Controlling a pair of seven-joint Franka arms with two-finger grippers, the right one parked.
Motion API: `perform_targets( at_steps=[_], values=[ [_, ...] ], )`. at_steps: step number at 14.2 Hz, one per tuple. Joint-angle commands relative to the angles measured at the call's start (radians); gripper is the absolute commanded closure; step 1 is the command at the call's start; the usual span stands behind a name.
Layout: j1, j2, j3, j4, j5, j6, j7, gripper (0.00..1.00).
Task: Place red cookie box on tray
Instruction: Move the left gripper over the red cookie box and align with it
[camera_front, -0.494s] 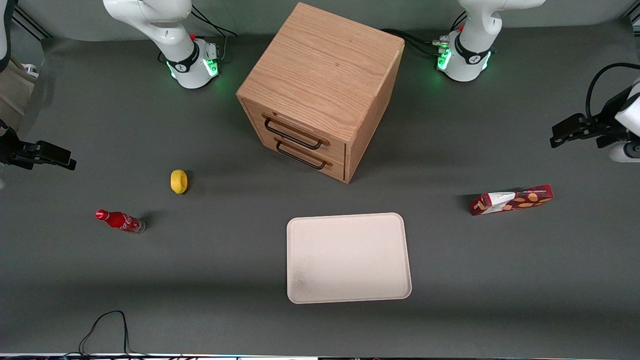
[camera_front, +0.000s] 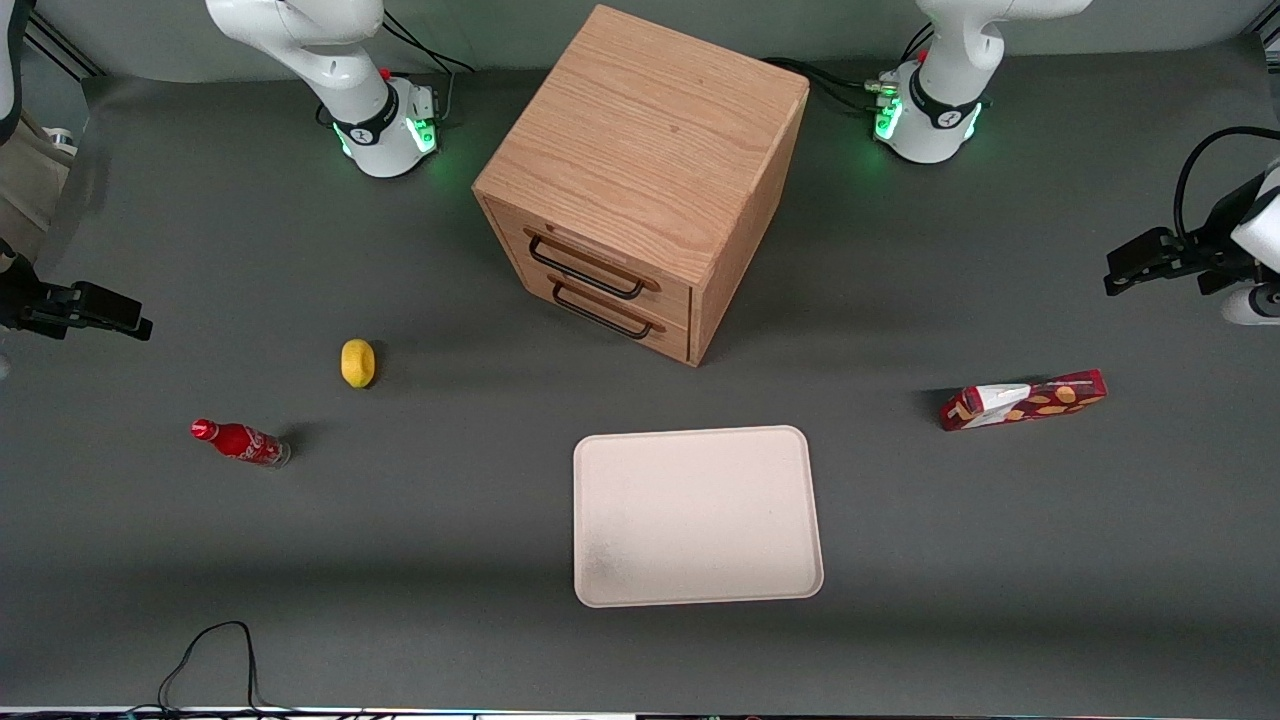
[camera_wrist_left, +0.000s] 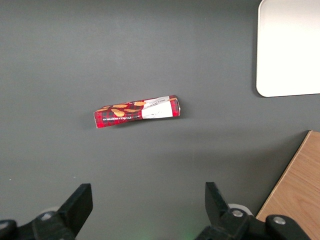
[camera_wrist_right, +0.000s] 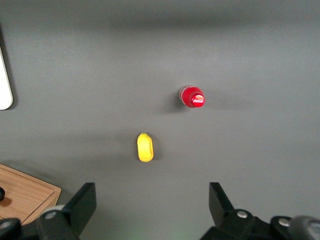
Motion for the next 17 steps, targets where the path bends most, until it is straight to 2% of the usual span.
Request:
perform_targets(
  at_steps=[1,13,17],
  values=[
    [-0.012,0.001,0.014,0.006,0.024,-0.002,-0.013,0.00],
    [-0.013,0.023,0.013,0.043,0.030,-0.045,0.031,0.00],
    [-0.016,0.023,0.013,0.043,0.030,-0.053,0.097,0.00]
  ],
)
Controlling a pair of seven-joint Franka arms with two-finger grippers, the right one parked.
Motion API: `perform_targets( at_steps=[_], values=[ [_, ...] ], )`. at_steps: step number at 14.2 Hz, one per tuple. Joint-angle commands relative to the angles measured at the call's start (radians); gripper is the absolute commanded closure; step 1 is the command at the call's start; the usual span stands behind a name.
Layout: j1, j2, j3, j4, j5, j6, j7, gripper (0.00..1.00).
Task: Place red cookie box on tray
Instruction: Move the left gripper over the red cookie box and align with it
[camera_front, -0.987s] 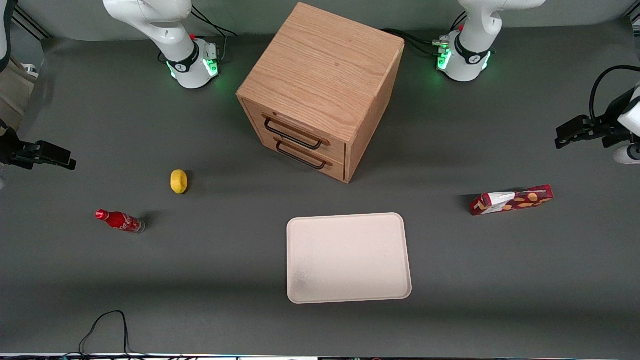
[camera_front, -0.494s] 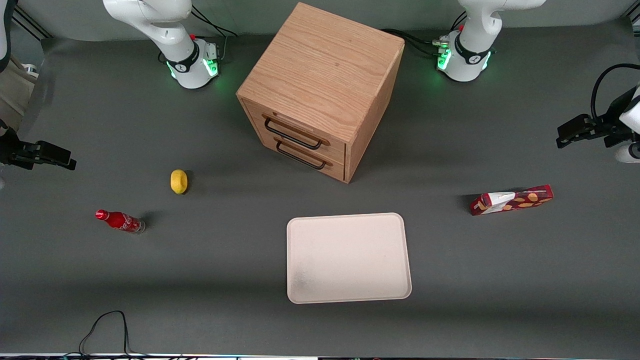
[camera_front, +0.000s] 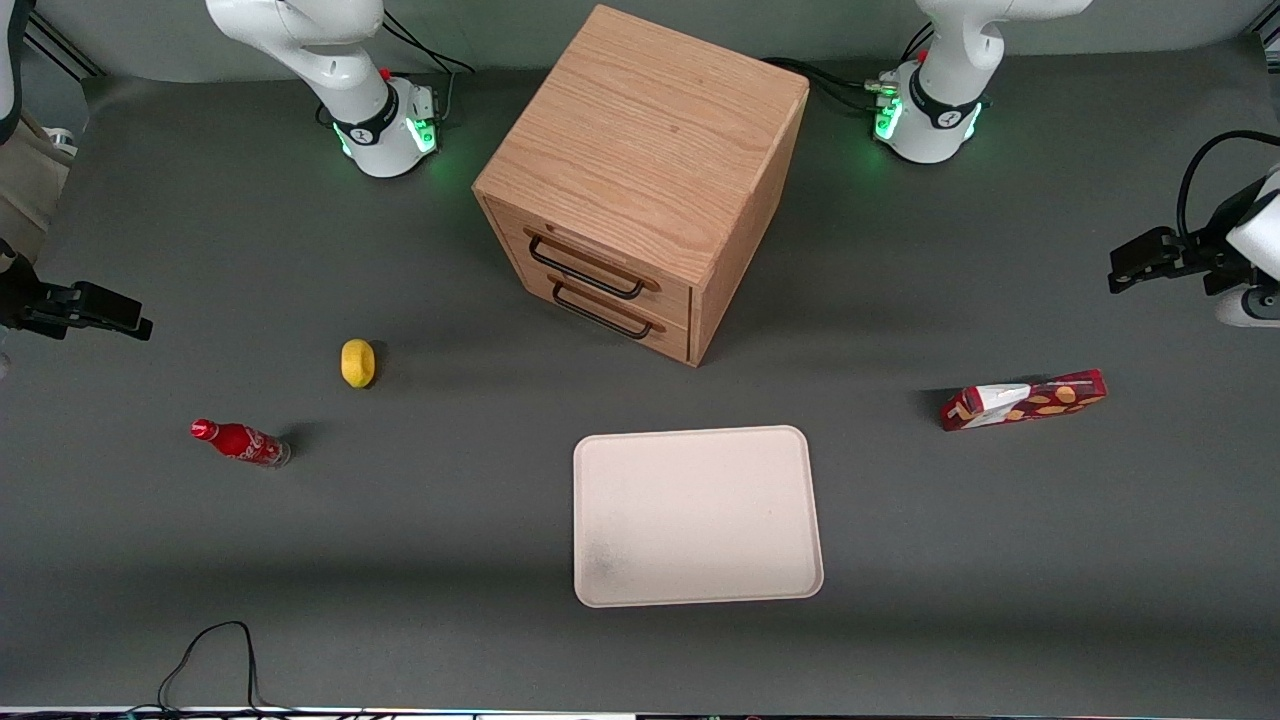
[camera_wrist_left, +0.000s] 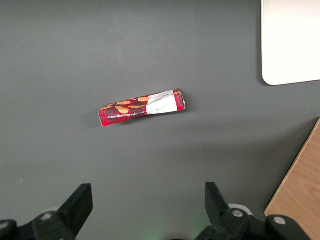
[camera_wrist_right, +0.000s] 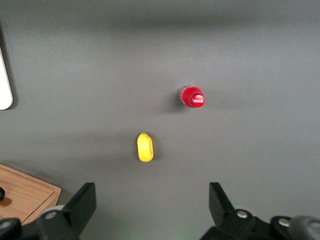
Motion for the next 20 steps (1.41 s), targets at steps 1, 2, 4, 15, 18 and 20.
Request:
perform_targets(
  at_steps=[1,2,4,15,18,20],
  values=[
    [-0.010,0.010,0.006,0.029,0.012,-0.029,0.031,0.00],
    [-0.011,0.009,0.006,0.029,0.012,-0.030,0.034,0.00],
    [-0.013,0.009,0.006,0.030,0.015,-0.024,0.122,0.01],
    [0.092,0.041,0.011,0.030,0.000,0.072,1.458,0.01],
    [0.092,0.048,0.011,0.020,0.003,0.056,1.492,0.01],
    [0.084,0.059,0.009,-0.023,0.003,0.077,1.543,0.02]
  ],
)
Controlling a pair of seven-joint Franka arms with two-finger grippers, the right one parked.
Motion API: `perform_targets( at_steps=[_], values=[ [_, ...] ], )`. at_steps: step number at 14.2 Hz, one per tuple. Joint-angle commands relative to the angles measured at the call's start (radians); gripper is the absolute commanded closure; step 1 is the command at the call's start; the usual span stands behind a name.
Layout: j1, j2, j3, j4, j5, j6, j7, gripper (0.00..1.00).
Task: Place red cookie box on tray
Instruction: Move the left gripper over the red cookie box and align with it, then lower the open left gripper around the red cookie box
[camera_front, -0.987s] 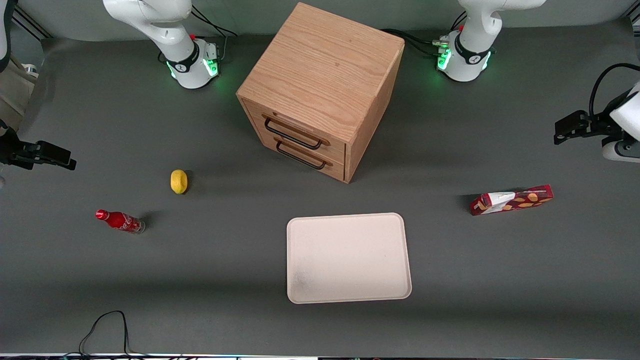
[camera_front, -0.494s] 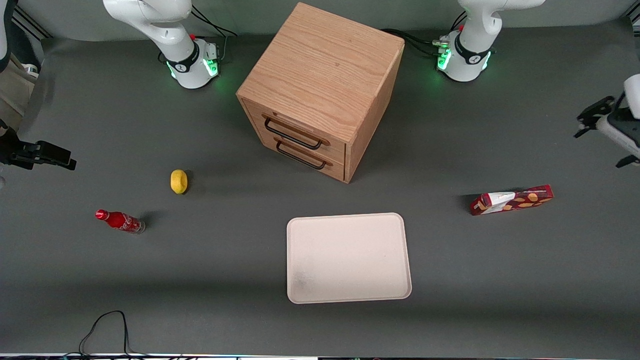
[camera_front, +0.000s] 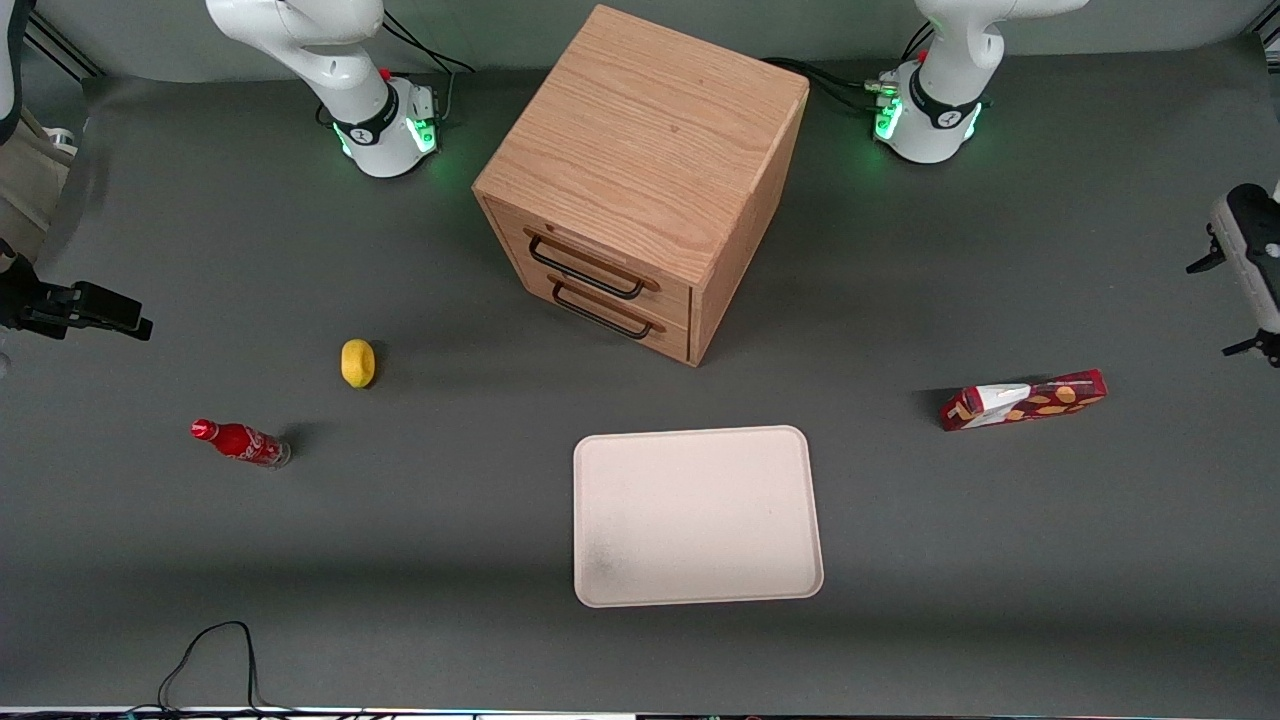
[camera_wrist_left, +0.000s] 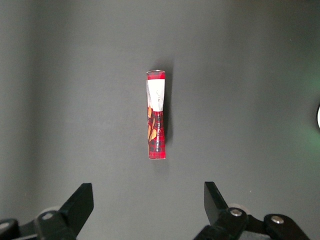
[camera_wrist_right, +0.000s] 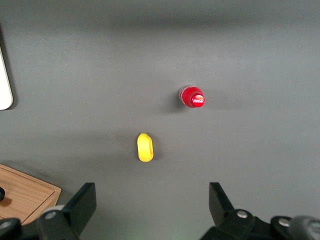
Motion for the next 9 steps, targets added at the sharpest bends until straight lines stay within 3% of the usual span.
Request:
perform_targets(
  at_steps=[1,9],
  values=[
    [-0.003,0.013,0.001,-0.057,-0.004,0.027,0.055,0.02],
    [0.011,0.070,0.002,-0.402,-0.015,0.404,0.037,0.05]
  ],
)
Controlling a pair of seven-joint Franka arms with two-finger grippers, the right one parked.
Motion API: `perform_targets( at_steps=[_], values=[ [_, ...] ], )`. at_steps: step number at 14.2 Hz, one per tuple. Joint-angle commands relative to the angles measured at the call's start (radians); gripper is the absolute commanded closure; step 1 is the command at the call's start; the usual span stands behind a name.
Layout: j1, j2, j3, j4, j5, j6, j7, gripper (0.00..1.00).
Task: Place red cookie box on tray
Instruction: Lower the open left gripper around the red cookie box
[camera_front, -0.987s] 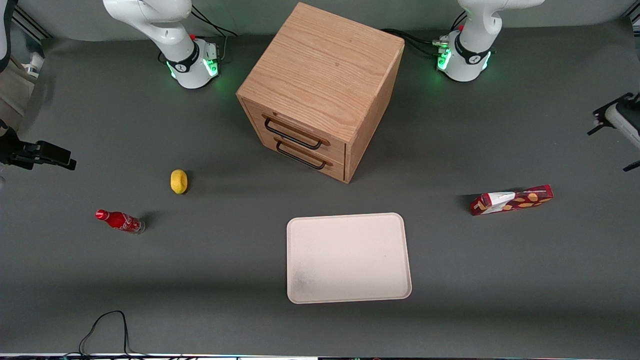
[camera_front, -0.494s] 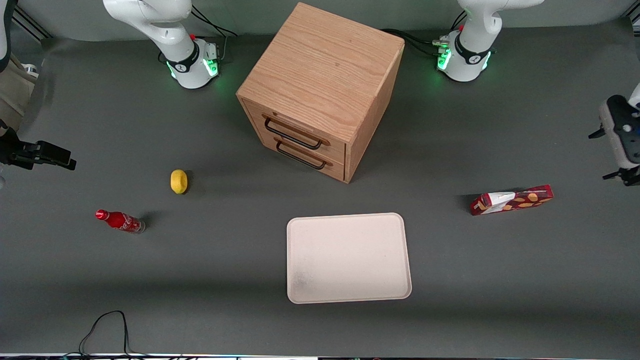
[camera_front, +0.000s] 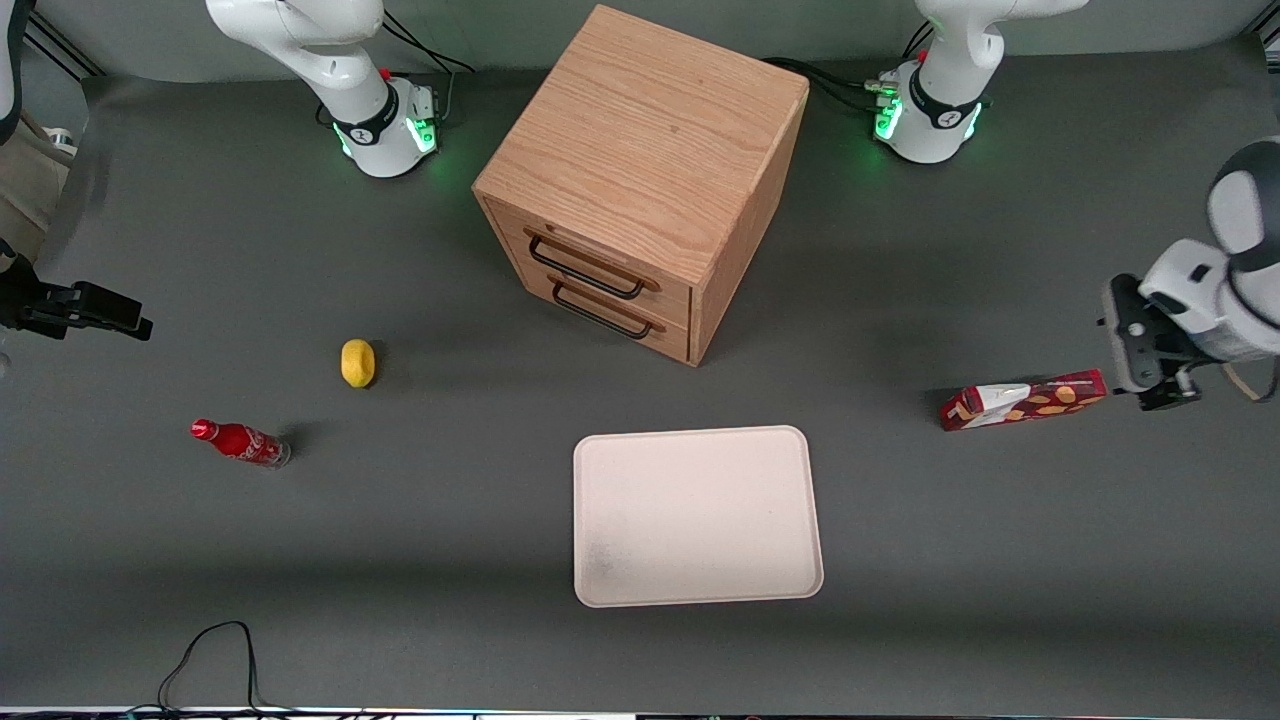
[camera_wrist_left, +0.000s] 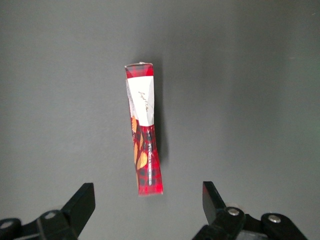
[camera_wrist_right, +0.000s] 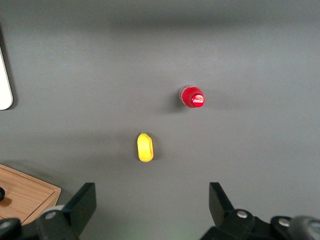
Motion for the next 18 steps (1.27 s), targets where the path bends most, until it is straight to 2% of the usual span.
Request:
perform_targets(
  at_steps=[1,4,13,18],
  values=[
    [0.008,-0.015,0.001,-0.123,-0.014,0.131,0.005,0.05],
    [0.004,-0.001,0.002,-0.207,-0.014,0.247,-0.047,0.05],
    [-0.002,0.123,-0.001,-0.224,-0.015,0.428,-0.044,0.05],
    [0.006,0.159,-0.001,-0.229,-0.027,0.465,-0.058,0.06]
  ],
)
